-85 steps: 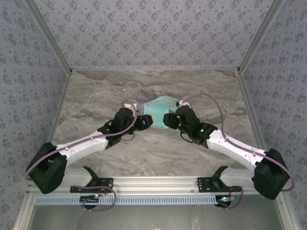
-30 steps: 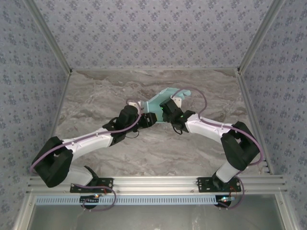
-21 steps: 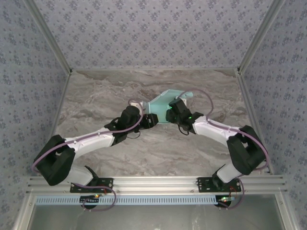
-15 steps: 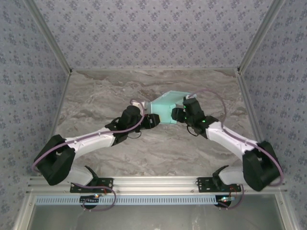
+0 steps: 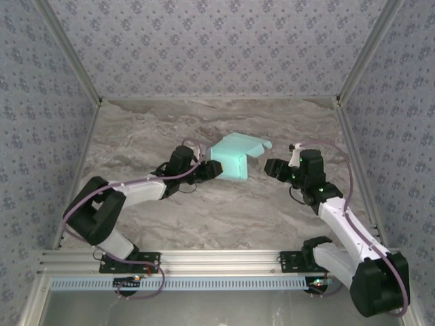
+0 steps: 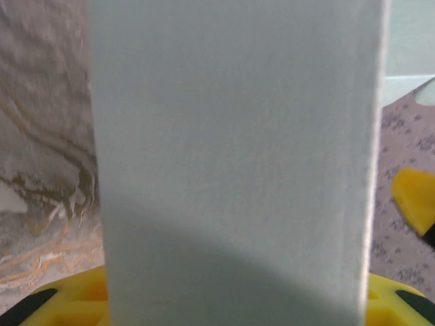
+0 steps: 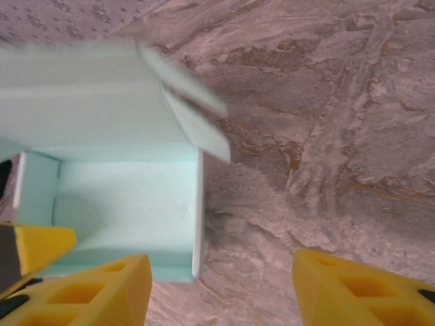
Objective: Fold the paper box
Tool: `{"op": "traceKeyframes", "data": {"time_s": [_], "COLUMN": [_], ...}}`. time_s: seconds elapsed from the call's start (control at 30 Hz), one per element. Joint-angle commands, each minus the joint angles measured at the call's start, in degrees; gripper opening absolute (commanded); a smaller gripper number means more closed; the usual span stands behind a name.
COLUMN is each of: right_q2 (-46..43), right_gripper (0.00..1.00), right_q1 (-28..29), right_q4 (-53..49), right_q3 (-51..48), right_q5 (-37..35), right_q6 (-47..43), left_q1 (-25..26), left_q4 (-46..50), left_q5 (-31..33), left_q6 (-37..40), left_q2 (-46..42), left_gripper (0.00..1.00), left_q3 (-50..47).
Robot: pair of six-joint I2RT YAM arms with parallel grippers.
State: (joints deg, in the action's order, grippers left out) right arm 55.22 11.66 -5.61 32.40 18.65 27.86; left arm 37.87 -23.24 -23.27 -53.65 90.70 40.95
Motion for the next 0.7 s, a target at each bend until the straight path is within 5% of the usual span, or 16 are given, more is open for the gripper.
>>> {"op": "traceKeyframes", "data": {"time_s": [0.0, 0.17, 0.37, 0.53, 0.57, 0.67], "right_q2": [2.0, 8.0, 13.1, 12.6, 12.3, 11.8], "right_gripper": [0.6, 0.6, 0.61, 0.61, 0.61, 0.61], "right_q1": [-2.3, -3.3, -2.9, -2.6, -2.4, -1.9], "right_q4": [-0.2, 0.5, -1.5, -3.0, -3.2, -4.5], "right_q3": [1.3, 4.7, 8.6, 9.4, 9.5, 9.7], "right_q5": [5.6, 8.6, 10.3, 10.4, 10.0, 10.0], "right_q6": [-3.4, -8.0, -12.8, -16.4, -17.1, -20.1], "left_q1": [-0.7, -1.0, -1.1, -1.1, -1.1, -1.1], "left_q4": [-5.5, -6.7, -6.0, -1.2, 0.3, 7.0], "left_q5": [-5.8, -4.6, -2.3, 0.9, 1.9, 6.3], "left_q6": [-2.8, -2.5, -0.5, 1.9, 2.8, 6.0], "left_q2": [2.6, 5.1, 5.6, 0.9, -0.7, -6.0], "left_gripper": [0.46, 0.5, 0.77, 0.89, 0.99, 0.99], "left_q3": [-1.7, -2.1, -2.3, -4.4, -5.1, -6.9]}}
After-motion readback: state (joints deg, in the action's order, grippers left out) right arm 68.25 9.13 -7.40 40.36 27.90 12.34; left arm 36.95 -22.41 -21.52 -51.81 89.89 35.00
